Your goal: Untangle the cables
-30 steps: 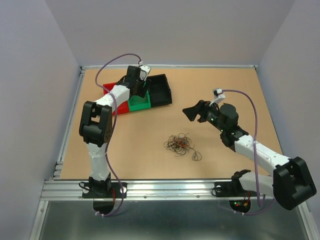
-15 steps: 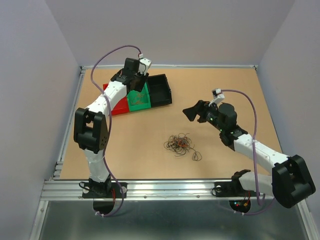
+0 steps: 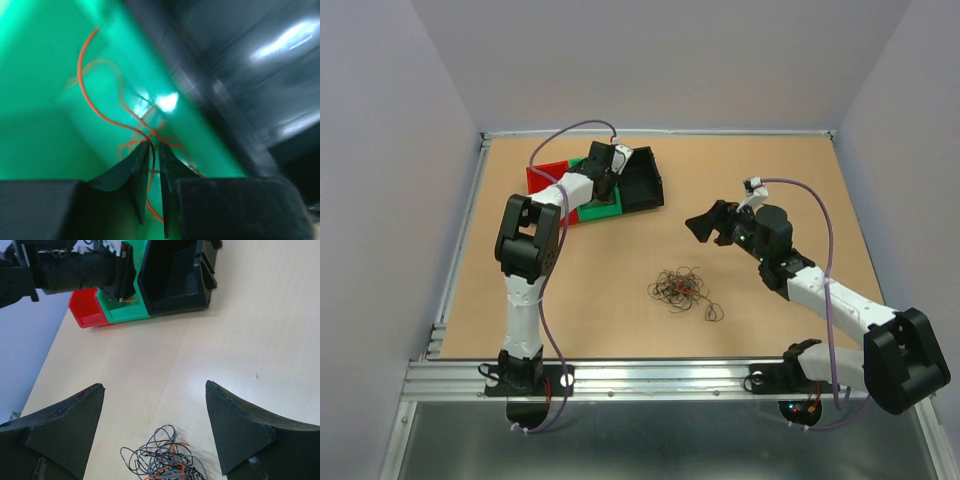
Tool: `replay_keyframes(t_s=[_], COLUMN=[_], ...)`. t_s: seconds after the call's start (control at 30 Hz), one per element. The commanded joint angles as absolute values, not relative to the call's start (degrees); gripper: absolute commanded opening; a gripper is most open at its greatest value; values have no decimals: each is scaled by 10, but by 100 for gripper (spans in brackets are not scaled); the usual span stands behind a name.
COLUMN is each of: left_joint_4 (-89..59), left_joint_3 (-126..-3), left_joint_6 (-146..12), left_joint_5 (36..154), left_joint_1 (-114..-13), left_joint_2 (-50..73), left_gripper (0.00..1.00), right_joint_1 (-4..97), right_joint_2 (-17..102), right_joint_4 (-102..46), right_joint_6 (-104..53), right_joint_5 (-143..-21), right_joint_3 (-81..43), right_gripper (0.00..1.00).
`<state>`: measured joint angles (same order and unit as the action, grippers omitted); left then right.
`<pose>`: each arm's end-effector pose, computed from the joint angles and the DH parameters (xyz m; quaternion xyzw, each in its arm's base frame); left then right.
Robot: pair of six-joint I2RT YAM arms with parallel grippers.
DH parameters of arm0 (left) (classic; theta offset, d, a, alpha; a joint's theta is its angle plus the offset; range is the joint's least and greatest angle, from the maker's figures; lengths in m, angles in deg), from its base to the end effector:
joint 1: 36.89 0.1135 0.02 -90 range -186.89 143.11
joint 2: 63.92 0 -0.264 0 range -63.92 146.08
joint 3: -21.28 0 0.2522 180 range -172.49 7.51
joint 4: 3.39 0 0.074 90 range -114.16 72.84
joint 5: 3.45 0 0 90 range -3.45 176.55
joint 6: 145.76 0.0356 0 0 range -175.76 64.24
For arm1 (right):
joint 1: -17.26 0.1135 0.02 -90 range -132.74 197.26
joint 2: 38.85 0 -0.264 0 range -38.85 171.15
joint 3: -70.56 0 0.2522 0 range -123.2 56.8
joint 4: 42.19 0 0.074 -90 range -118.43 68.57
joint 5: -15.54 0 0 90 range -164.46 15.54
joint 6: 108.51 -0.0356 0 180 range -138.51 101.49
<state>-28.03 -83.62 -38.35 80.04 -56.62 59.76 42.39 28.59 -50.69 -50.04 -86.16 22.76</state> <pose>0.4575 -0.1598 0.1768 0.2708 0.8764 0.0442 0.3957 0.2351 0.1182 0.2515 -0.0217 0.7708 0.3691 0.5188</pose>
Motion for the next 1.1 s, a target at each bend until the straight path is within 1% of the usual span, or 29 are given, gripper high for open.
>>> replay_keyframes(t_s=[0.0,0.07,0.1,0.13,0.23,0.27,0.3,0.37,0.4,0.47,0.5,0.53,0.6,0.67,0.7,0.73,0.8,0.83,0.87,0.93,1.07], left_joint_4=[-242,-213,-186,-174,-128,-102,-89,-64,-41,-16,-8,1,15,17,16,13,10,9,8,-17,-71], left_joint_3=[-785,-754,-724,-708,-658,-634,-620,-595,-570,-545,-526,-518,-495,-476,-455,-444,-409,-399,-388,-374,-380], left_joint_6=[-392,-398,-399,-404,-408,-410,-411,-413,-415,-414,-414,-411,-404,-382,-370,-349,-292,-274,-242,-218,-185], left_joint_5=[812,810,812,808,794,789,783,779,780,791,796,820,863,947,1022,1048,1052,1042,1042,1060,1100], left_joint_1=[-562,-563,-562,-562,-561,-562,-562,-563,-562,-563,-563,-563,-564,-568,-583,-601,-645,-697,-718,-769,-821], left_joint_2=[534,488,466,426,358,342,311,280,266,224,212,192,165,148,135,129,120,116,115,119,146], left_gripper=[25,26,26,26,27,31,42,63,71,84,87,89,89,89,89,89,89,91,92,93,94], right_joint_1=[426,426,426,427,434,447,458,484,511,529,538,541,542,543,542,542,542,543,542,543,543], right_joint_2=[292,304,330,350,426,442,466,485,490,499,500,500,490,479,465,454,425,414,406,375,316], right_joint_4=[-492,-459,-437,-372,-283,-255,-207,-157,-136,-91,-81,-68,-65,-67,-67,-76,-90,-107,-114,-141,-190], right_joint_6=[-502,-501,-505,-504,-486,-469,-456,-419,-408,-391,-387,-384,-378,-381,-388,-391,-399,-401,-403,-408,-413], right_joint_5=[-845,-814,-797,-765,-765,-763,-748,-704,-684,-645,-641,-638,-634,-614,-605,-593,-565,-548,-538,-515,-499], right_joint_3=[176,158,144,99,39,12,-9,-64,-76,-94,-104,-107,-106,-104,-103,-96,-82,-67,-61,-37,5], right_gripper=[87,87,84,84,82,82,82,83,84,84,84,84,84,84,84,84,84,84,84,84,84])
